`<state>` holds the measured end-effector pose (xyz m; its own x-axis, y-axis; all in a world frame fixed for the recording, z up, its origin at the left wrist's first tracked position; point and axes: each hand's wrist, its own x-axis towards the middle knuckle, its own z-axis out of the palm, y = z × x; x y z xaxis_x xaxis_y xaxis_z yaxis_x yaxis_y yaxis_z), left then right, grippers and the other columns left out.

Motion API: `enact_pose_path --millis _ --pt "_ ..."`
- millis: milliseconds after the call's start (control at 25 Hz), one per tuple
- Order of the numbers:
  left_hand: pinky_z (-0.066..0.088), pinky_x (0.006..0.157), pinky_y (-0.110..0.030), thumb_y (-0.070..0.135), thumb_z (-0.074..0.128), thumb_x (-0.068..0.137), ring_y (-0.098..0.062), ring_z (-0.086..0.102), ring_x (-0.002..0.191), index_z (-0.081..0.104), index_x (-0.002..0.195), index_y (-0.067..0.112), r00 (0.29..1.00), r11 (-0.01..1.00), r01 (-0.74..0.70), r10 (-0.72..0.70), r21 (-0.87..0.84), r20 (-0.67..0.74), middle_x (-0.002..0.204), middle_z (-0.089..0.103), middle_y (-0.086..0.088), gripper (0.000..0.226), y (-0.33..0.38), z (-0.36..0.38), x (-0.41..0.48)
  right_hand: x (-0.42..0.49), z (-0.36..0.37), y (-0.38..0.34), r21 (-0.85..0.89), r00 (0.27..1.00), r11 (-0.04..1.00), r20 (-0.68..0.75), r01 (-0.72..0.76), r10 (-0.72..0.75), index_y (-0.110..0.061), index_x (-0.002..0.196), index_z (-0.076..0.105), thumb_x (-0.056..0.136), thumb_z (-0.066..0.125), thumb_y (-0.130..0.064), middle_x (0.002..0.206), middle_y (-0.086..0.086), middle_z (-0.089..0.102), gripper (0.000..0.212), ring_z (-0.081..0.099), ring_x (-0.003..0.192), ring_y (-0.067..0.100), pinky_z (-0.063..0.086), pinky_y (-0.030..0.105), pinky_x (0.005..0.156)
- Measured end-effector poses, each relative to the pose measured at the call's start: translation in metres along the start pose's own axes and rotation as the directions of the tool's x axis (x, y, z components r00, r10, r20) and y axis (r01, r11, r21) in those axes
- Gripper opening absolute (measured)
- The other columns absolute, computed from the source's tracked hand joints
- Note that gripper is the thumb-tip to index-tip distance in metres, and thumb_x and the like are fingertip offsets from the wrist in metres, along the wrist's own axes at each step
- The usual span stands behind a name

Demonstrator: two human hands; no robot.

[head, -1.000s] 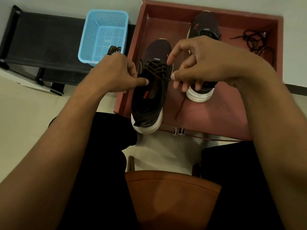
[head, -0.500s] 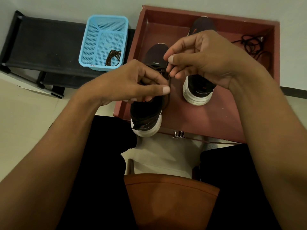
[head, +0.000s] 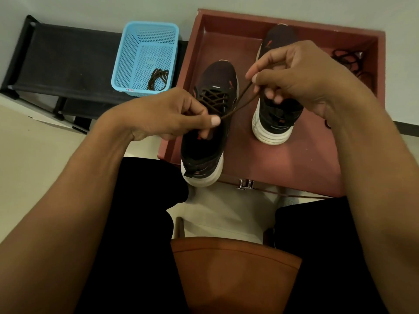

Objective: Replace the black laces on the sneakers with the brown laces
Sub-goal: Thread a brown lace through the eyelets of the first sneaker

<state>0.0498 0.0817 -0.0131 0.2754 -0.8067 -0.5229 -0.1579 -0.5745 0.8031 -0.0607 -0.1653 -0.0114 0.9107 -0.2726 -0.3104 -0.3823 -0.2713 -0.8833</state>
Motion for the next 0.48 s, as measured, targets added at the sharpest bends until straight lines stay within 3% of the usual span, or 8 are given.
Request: enact_pose_path --millis 80,160,240,280,400,480 --pt "0.019 0.044 -0.023 0.052 0.064 0.092 -0.013 0.021 0.044 0.060 0.074 0.004 0.996 1.000 0.019 -0.021 -0.025 -0.082 0.054 0.028 -0.004 0.051 -0.002 -0.005 0.000 0.000 -0.003 0.002 -0.357 0.995 0.931 -0.030 0.082 -0.099 -0.025 0.100 0.081 0.092 0.071 -0.019 0.088 0.008 0.076 0.014 0.056 0.059 0.000 0.049 0.021 0.064" --pt "0.018 0.044 -0.024 0.052 0.064 0.093 -0.014 0.021 0.045 0.056 0.073 0.006 0.994 0.999 0.018 -0.022 -0.036 -0.110 0.056 0.026 -0.005 0.051 -0.002 -0.008 0.000 -0.001 0.005 -0.003 -0.563 0.958 0.792 -0.002 0.237 -0.288 -0.035 0.108 0.079 0.090 0.069 -0.031 0.103 -0.007 0.071 0.021 0.055 0.069 -0.012 0.042 0.012 0.075" --pt "0.016 0.047 -0.031 0.054 0.065 0.091 -0.017 0.021 0.046 0.057 0.072 0.004 0.992 0.999 0.005 -0.011 -0.041 -0.130 0.057 0.027 -0.008 0.054 -0.003 -0.007 0.001 -0.005 0.019 -0.012 -0.522 0.910 0.757 0.102 0.394 -0.403 -0.033 0.118 0.075 0.092 0.069 -0.035 0.105 -0.024 0.066 0.026 0.058 0.074 -0.016 0.039 0.003 0.074" --pt "0.015 0.048 -0.034 0.056 0.067 0.089 -0.019 0.021 0.047 0.058 0.072 0.003 0.989 0.999 -0.001 -0.006 -0.049 -0.149 0.057 0.029 -0.009 0.057 -0.003 -0.006 0.001 -0.007 0.028 -0.016 -0.442 0.905 0.790 0.177 0.425 -0.388 -0.030 0.121 0.074 0.093 0.072 -0.035 0.100 -0.027 0.069 0.028 0.063 0.072 -0.011 0.047 0.006 0.073" --pt "0.014 0.052 -0.039 0.058 0.071 0.086 -0.021 0.021 0.050 0.066 0.071 0.004 0.978 0.997 -0.004 -0.012 -0.077 -0.210 0.057 0.033 -0.012 0.056 -0.004 -0.005 0.003 -0.008 0.053 -0.018 -0.289 0.904 0.871 0.288 0.397 -0.316 -0.022 0.118 0.074 0.089 0.083 -0.033 0.095 -0.011 0.078 0.032 0.075 0.073 0.007 0.064 0.032 0.076" --pt "0.015 0.053 -0.039 0.059 0.072 0.085 -0.022 0.022 0.051 0.068 0.079 -0.003 0.967 0.996 0.002 -0.024 -0.087 -0.255 0.059 0.035 -0.012 0.062 -0.004 -0.007 0.003 -0.005 0.061 -0.016 -0.242 0.920 0.896 0.220 0.374 -0.324 -0.019 0.110 0.075 0.088 0.085 -0.030 0.089 -0.006 0.079 0.027 0.077 0.074 0.010 0.065 0.034 0.073"
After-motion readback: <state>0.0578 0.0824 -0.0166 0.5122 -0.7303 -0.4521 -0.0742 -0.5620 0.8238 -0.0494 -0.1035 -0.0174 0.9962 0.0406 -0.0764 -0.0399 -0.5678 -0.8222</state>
